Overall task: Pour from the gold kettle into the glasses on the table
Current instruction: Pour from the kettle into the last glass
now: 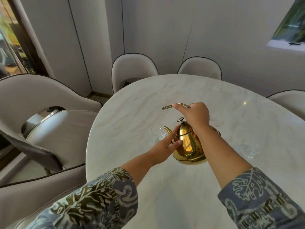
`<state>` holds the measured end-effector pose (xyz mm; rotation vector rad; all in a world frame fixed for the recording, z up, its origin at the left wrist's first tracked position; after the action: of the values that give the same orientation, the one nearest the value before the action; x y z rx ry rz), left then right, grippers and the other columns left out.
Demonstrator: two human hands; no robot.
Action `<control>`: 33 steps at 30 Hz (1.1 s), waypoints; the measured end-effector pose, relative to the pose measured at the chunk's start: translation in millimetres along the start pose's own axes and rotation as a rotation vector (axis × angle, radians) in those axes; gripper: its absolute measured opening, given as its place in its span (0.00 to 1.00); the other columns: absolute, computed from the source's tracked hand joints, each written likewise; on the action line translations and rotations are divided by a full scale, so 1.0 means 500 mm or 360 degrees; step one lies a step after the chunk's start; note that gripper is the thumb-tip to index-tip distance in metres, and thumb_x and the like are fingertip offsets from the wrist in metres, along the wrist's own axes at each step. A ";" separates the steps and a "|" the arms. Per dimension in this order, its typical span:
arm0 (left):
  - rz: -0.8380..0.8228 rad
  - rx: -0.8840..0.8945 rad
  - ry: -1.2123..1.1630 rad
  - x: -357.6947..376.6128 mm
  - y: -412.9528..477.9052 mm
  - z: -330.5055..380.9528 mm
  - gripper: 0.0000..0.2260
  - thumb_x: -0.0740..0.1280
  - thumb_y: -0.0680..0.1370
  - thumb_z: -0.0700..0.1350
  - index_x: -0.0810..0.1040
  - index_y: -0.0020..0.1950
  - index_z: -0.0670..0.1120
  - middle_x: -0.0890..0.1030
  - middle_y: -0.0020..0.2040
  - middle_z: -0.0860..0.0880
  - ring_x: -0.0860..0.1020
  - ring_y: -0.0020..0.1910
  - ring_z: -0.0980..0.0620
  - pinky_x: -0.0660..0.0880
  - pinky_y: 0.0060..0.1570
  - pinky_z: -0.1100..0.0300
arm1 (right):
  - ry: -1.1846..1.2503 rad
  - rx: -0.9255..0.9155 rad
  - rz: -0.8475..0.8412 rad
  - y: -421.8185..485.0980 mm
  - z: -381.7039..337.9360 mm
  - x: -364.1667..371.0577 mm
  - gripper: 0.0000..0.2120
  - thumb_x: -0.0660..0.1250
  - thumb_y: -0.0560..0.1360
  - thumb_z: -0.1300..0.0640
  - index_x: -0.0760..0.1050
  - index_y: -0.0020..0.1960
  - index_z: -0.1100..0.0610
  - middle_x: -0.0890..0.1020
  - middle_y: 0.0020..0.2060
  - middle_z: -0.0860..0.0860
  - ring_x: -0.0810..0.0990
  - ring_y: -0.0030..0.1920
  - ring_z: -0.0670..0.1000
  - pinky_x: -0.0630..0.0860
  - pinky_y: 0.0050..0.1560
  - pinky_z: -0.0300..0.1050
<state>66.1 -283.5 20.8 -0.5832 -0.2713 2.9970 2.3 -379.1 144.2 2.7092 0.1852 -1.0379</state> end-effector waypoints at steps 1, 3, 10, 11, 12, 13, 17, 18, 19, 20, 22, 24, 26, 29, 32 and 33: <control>0.0004 0.0003 -0.0030 0.000 0.000 0.000 0.25 0.51 0.79 0.60 0.43 0.72 0.68 0.62 0.76 0.48 0.64 0.72 0.45 0.60 0.72 0.47 | -0.0034 -0.0006 -0.0017 0.004 -0.003 0.004 0.29 0.70 0.70 0.38 0.61 0.27 0.57 0.64 0.23 0.50 0.62 0.24 0.48 0.58 0.28 0.40; 0.0015 0.0012 -0.0078 -0.002 0.000 0.005 0.25 0.51 0.80 0.58 0.43 0.73 0.66 0.61 0.76 0.48 0.63 0.73 0.45 0.59 0.73 0.49 | -0.0104 -0.0020 -0.0051 0.012 -0.011 0.012 0.29 0.69 0.70 0.37 0.61 0.28 0.57 0.65 0.23 0.50 0.63 0.24 0.47 0.58 0.28 0.40; 0.0038 0.0024 -0.0154 -0.002 0.005 0.018 0.25 0.51 0.81 0.55 0.42 0.75 0.61 0.58 0.76 0.48 0.61 0.74 0.46 0.57 0.72 0.53 | -0.0183 -0.0053 -0.0070 0.039 -0.008 0.026 0.29 0.70 0.69 0.36 0.63 0.28 0.58 0.67 0.24 0.51 0.65 0.25 0.48 0.60 0.29 0.42; 0.0039 0.0031 -0.0172 -0.001 0.006 0.018 0.25 0.51 0.81 0.55 0.42 0.75 0.60 0.58 0.76 0.48 0.61 0.74 0.46 0.57 0.72 0.54 | -0.0195 -0.0052 -0.0072 0.042 -0.007 0.028 0.28 0.69 0.68 0.36 0.63 0.29 0.58 0.67 0.24 0.51 0.66 0.25 0.48 0.61 0.30 0.42; 0.0042 0.0037 -0.0190 0.000 0.007 0.020 0.25 0.51 0.81 0.55 0.42 0.75 0.60 0.58 0.76 0.49 0.61 0.74 0.46 0.57 0.72 0.54 | -0.0206 -0.0052 -0.0074 0.045 -0.005 0.030 0.28 0.70 0.68 0.36 0.64 0.29 0.58 0.68 0.24 0.51 0.66 0.26 0.48 0.62 0.30 0.43; 0.0046 0.0043 -0.0203 0.001 0.008 0.021 0.25 0.51 0.81 0.55 0.43 0.75 0.60 0.58 0.76 0.49 0.61 0.74 0.47 0.57 0.71 0.54 | -0.0213 -0.0050 -0.0079 0.047 -0.004 0.032 0.28 0.70 0.68 0.36 0.64 0.29 0.58 0.69 0.25 0.51 0.68 0.26 0.48 0.63 0.31 0.43; 0.0079 0.0049 -0.0269 0.005 0.013 0.026 0.25 0.51 0.81 0.55 0.43 0.75 0.60 0.56 0.77 0.50 0.59 0.74 0.47 0.57 0.73 0.54 | -0.0225 -0.0057 -0.0095 0.053 -0.007 0.035 0.28 0.70 0.68 0.35 0.63 0.29 0.57 0.70 0.26 0.50 0.70 0.29 0.49 0.62 0.30 0.40; 0.0086 0.0056 -0.0294 0.005 0.014 0.027 0.25 0.51 0.81 0.55 0.43 0.75 0.61 0.55 0.77 0.51 0.59 0.74 0.47 0.57 0.73 0.53 | -0.0234 -0.0060 -0.0103 0.054 -0.009 0.036 0.28 0.70 0.68 0.35 0.63 0.29 0.55 0.69 0.26 0.49 0.69 0.29 0.48 0.61 0.29 0.39; 0.0091 0.0060 -0.0308 0.005 0.015 0.027 0.25 0.52 0.81 0.55 0.43 0.75 0.61 0.55 0.77 0.51 0.58 0.75 0.47 0.57 0.73 0.52 | -0.0244 -0.0062 -0.0110 0.055 -0.011 0.036 0.27 0.70 0.68 0.35 0.62 0.29 0.54 0.69 0.26 0.48 0.69 0.29 0.48 0.60 0.28 0.39; 0.0093 0.0055 -0.0311 0.005 0.016 0.027 0.25 0.51 0.81 0.55 0.43 0.75 0.61 0.54 0.77 0.51 0.58 0.75 0.47 0.57 0.73 0.53 | -0.0252 -0.0067 -0.0114 0.055 -0.013 0.036 0.27 0.70 0.68 0.35 0.62 0.29 0.54 0.69 0.26 0.47 0.69 0.29 0.47 0.60 0.28 0.39; 0.0089 0.0036 -0.0313 0.005 0.017 0.027 0.25 0.51 0.81 0.55 0.43 0.75 0.62 0.54 0.77 0.51 0.58 0.75 0.47 0.57 0.72 0.54 | -0.0251 -0.0077 -0.0112 0.057 -0.016 0.036 0.27 0.70 0.68 0.36 0.63 0.29 0.56 0.70 0.26 0.49 0.69 0.28 0.47 0.61 0.28 0.40; 0.0091 0.0036 -0.0333 0.006 0.016 0.029 0.25 0.51 0.81 0.55 0.42 0.75 0.62 0.54 0.77 0.51 0.58 0.75 0.47 0.57 0.71 0.55 | -0.0252 -0.0079 -0.0111 0.058 -0.019 0.036 0.28 0.71 0.67 0.36 0.64 0.29 0.57 0.71 0.26 0.50 0.69 0.28 0.48 0.61 0.28 0.39; 0.0106 0.0052 -0.0366 0.005 0.014 0.031 0.25 0.51 0.81 0.54 0.43 0.75 0.61 0.54 0.77 0.51 0.59 0.75 0.48 0.57 0.72 0.54 | -0.0253 -0.0075 -0.0123 0.057 -0.022 0.037 0.27 0.71 0.67 0.36 0.63 0.29 0.55 0.70 0.26 0.49 0.69 0.29 0.48 0.60 0.28 0.39; 0.0111 0.0058 -0.0404 0.004 0.013 0.031 0.26 0.52 0.81 0.53 0.43 0.75 0.60 0.55 0.77 0.51 0.59 0.74 0.48 0.57 0.73 0.52 | -0.0260 -0.0079 -0.0149 0.055 -0.027 0.040 0.27 0.71 0.67 0.36 0.61 0.28 0.54 0.69 0.25 0.48 0.71 0.31 0.50 0.59 0.28 0.40; 0.0122 0.0062 -0.0434 0.004 0.009 0.034 0.26 0.52 0.81 0.53 0.43 0.76 0.59 0.56 0.76 0.51 0.59 0.74 0.49 0.58 0.73 0.52 | -0.0293 -0.0086 -0.0168 0.052 -0.032 0.041 0.27 0.70 0.68 0.36 0.61 0.29 0.54 0.69 0.26 0.48 0.69 0.29 0.48 0.59 0.27 0.40; 0.0128 0.0066 -0.0437 0.004 0.008 0.035 0.26 0.52 0.81 0.53 0.43 0.76 0.59 0.56 0.76 0.51 0.58 0.74 0.49 0.58 0.73 0.52 | -0.0302 -0.0091 -0.0170 0.052 -0.034 0.041 0.27 0.70 0.68 0.36 0.60 0.29 0.54 0.69 0.26 0.48 0.69 0.29 0.48 0.58 0.27 0.40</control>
<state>57.4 -290.1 35.3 -0.1810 -0.2056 3.1485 33.5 -399.1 147.0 2.5551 0.3234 -1.2916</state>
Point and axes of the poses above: each hand's wrist, its own y-axis towards the middle knuckle, its own x-axis out of the palm, z = x × y, the point moved 9 cm from there along y, towards the middle knuckle
